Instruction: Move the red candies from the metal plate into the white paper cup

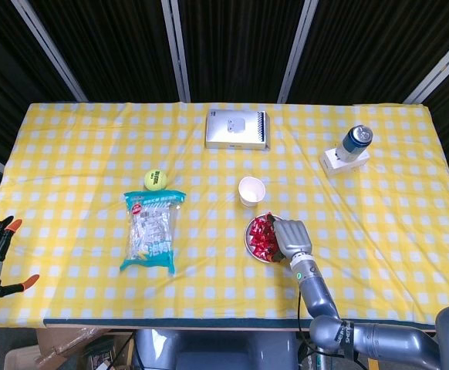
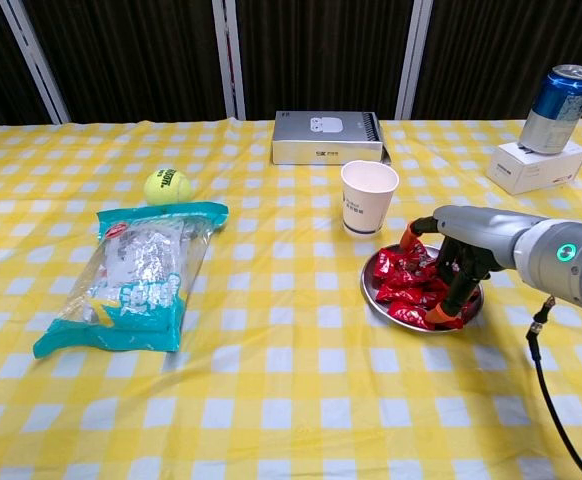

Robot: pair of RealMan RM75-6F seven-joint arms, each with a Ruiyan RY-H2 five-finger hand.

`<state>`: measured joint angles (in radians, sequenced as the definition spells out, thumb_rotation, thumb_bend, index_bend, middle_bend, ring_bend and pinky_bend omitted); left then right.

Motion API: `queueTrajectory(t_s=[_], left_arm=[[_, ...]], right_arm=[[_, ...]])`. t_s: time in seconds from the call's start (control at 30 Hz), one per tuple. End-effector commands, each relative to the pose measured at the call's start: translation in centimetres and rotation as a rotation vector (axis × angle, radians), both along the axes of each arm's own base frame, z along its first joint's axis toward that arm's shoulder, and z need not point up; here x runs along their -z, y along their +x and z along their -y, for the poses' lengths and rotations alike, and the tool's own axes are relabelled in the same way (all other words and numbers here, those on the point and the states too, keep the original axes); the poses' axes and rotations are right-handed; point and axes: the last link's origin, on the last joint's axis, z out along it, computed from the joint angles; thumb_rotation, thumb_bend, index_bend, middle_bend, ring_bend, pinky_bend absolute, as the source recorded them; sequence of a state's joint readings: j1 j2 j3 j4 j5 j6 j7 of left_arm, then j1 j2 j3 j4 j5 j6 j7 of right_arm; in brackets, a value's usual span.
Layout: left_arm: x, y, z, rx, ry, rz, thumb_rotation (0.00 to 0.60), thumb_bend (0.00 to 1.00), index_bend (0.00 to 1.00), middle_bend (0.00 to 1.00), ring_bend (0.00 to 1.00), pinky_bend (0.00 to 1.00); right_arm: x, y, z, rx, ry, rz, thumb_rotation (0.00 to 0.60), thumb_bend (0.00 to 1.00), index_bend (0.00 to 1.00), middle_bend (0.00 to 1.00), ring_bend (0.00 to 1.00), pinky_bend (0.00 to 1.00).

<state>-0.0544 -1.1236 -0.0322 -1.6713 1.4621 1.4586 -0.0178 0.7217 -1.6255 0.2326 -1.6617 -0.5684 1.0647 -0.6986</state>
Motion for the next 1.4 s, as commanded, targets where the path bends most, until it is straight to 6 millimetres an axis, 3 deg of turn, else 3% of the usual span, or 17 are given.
queueTrajectory(t_s=[0.03, 0.17, 0.27, 0.43, 0.53, 0.9, 1.4], left_arm=[[0.0, 0.0, 0.0, -0.001, -0.001, 0.000, 0.600, 0.00, 0.00, 0.00, 0.00, 0.00], [0.0, 0.0, 0.0, -0.001, 0.000, 0.000, 0.600, 0.00, 0.00, 0.00, 0.00, 0.00], [0.0, 0.0, 0.0, 0.000, -0.001, 0.000, 0.600, 0.00, 0.00, 0.00, 0.00, 0.00], [0.0, 0.0, 0.0, 0.001, 0.000, 0.000, 0.600, 0.00, 0.00, 0.00, 0.00, 0.00], [0.0, 0.1, 0.0, 0.002, -0.001, 0.000, 0.600, 0.00, 0.00, 0.00, 0.00, 0.00], [0.0, -0.1, 0.1, -0.003, -0.001, 0.004, 0.600, 0.00, 0.00, 0.00, 0.00, 0.00], [0.0, 0.0, 0.0, -0.018, -0.012, 0.025, 0.600, 0.00, 0.00, 0.00, 0.00, 0.00]], right_arm=[[0.3, -0.4, 0.0, 0.010, 0.008, -0.004, 0.600, 0.22, 0.26, 0.78, 0.86, 1.00], [0.6, -0.8, 0.0, 0.020, 0.013, -0.006, 0.600, 0.22, 0.34, 0.79, 0.86, 1.00], [0.9, -1.0, 0.0, 0.023, 0.013, 0.002, 0.600, 0.23, 0.45, 0.79, 0.86, 1.00], [1.2, -1.1, 0.0, 0.018, 0.003, 0.019, 0.600, 0.42, 0.63, 0.78, 0.86, 1.00], [1.3, -0.9, 0.2, 0.017, -0.008, 0.040, 0.600, 0.50, 0.68, 0.78, 0.86, 1.00], [0.5, 0.1, 0.8, -0.016, -0.048, 0.093, 0.600, 0.54, 0.70, 0.79, 0.86, 1.00], [-4.7, 3.8, 2.6, -0.078, -0.137, 0.112, 0.600, 0.55, 0.70, 0.79, 0.86, 1.00]])
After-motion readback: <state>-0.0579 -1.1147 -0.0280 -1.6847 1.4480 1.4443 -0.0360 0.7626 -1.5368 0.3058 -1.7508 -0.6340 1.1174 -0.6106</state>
